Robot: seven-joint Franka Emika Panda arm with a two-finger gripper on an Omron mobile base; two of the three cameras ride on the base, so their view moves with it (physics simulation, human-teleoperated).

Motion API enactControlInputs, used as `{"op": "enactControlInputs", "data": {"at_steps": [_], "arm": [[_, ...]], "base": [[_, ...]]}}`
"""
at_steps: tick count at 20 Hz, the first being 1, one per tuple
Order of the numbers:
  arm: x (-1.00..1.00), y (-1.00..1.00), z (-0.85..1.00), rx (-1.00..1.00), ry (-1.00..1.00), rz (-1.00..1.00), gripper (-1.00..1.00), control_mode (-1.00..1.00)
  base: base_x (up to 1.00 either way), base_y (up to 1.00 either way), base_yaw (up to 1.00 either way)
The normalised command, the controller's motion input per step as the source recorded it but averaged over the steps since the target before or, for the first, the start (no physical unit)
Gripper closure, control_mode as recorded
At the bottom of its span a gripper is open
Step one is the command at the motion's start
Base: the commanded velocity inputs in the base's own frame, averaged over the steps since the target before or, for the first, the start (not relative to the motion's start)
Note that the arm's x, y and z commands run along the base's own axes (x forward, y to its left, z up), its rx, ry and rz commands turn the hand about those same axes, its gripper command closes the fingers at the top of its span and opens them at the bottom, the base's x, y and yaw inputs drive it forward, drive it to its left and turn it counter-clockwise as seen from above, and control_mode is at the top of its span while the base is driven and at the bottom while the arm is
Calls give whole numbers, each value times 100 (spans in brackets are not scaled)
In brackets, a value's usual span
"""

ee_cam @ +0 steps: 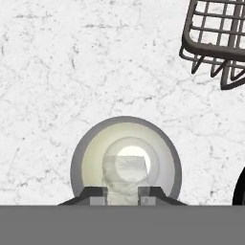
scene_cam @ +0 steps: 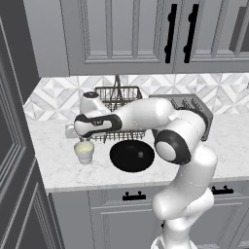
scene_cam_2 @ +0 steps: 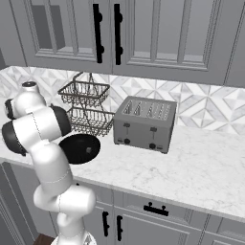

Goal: Grab a lemon wedge from the fridge and one ice cube from the ice bowl, and put them in the glass of lemonade.

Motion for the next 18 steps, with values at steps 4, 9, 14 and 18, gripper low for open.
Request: {"op": "enactControlInputs", "data": {"at_steps": [4,9,14,18], "arm": [[10,0,0,0,3,0,100,-100],[0,1,0,0,0,0,100,-100],[0,0,0,0,0,0,-100,-100],[0,0,0,0,0,0,-100,-100]], "base": [[0,0,0],[0,0,0],[0,0,0],[0,0,0]]}}
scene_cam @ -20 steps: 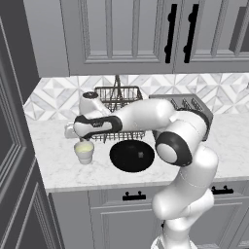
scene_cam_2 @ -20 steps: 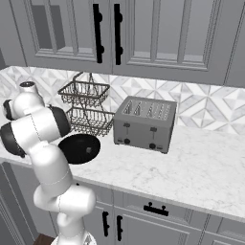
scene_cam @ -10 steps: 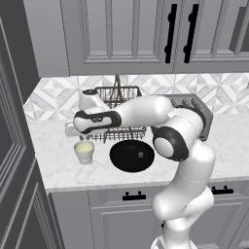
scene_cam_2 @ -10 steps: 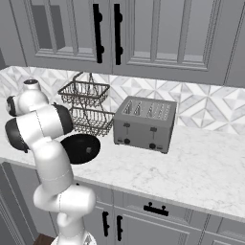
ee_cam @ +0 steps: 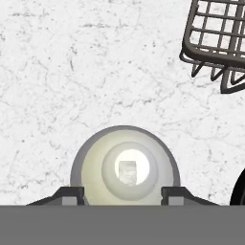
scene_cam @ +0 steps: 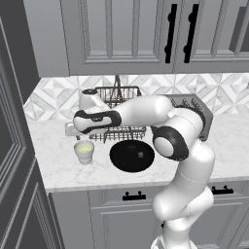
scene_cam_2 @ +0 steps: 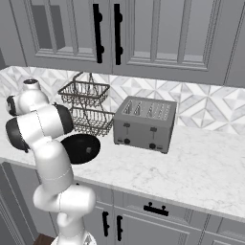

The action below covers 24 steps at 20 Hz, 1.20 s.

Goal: Grab a lemon wedge from the fridge and one ice cube from the ice bowl, and put them in the glass of lemonade.

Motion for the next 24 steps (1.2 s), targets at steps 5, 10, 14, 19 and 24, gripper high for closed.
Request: {"op": "enactControlInputs", "data": {"at_steps": [5,10,14,19,24], "arm": [[0,0,0,0,0,0,-100,-100],[-10,-18,7,2,-2,0,-100,-100],[-47,-6,39,9,-13,0,-100,-100],[-40,0,25,4,-14,0,-100,-100],[-43,0,22,1,-16,0,-100,-100]], "base": [[0,0,0],[0,0,0],[0,0,0],[0,0,0],[0,0,0]]}}
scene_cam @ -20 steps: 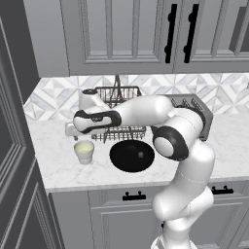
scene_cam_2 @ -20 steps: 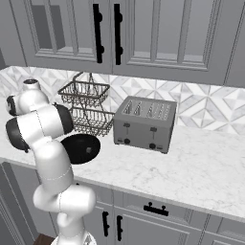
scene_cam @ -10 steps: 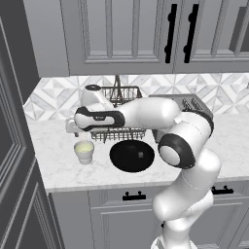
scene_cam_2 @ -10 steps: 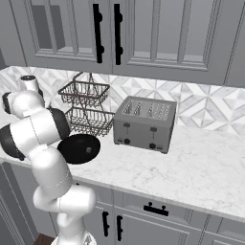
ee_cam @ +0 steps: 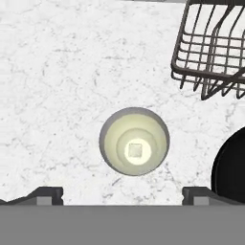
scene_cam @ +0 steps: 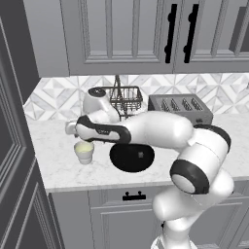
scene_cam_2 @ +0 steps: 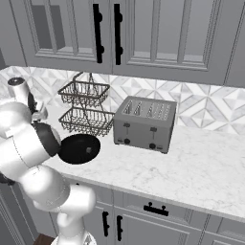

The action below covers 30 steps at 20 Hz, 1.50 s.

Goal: Grab a lemon wedge from the fridge and one ice cube from the ice bowl, and put them in the glass of lemonade.

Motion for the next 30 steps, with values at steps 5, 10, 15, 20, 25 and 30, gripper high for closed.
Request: {"op": "enactControlInputs", "data": {"at_steps": [5,10,15,20,25,30], "arm": [[-45,-48,2,4,-10,-2,-100,-100],[-32,-97,30,0,6,0,-100,-100],[-56,-100,76,-5,15,0,-100,-100],[-91,-100,25,-1,9,-1,-100,-100],[-89,-58,-9,0,-3,-6,-100,-100],[-5,1,0,0,0,-8,-100,-100]], "base": [[0,0,0],[0,0,0],[0,0,0],[0,0,0],[0,0,0],[0,0,0]]}}
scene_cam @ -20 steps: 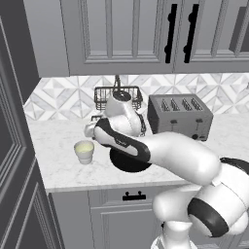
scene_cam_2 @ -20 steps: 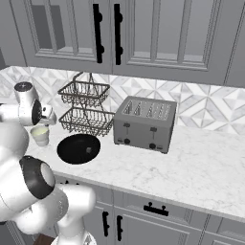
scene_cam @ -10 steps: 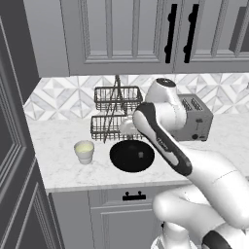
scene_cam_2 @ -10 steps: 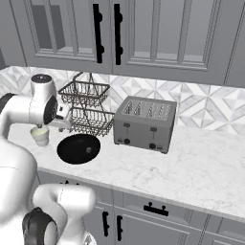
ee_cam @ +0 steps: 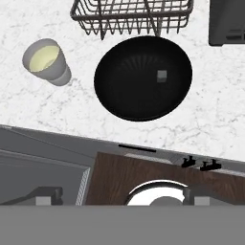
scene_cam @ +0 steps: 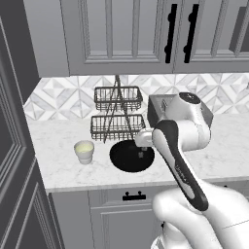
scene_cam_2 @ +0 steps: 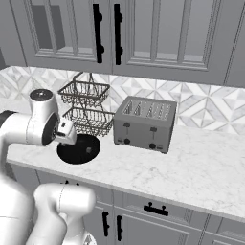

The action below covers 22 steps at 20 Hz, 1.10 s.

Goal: Grab a lemon wedge from the fridge and one ice cube from the ice bowl, and put them in the glass of lemonade.

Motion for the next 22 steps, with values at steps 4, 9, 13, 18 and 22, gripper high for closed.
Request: {"op": "enactControlInputs", "data": {"at_steps": [4,9,13,18,22], "arm": [[0,0,0,0,0,0,-100,-100],[-4,0,0,0,0,0,-100,100],[0,0,0,0,0,0,-100,100],[0,0,0,0,0,0,-100,100],[0,0,0,0,0,0,-100,100]], "base": [[0,0,0],[-18,-2,-1],[-100,-29,-13],[-50,0,38],[0,0,100]]}}
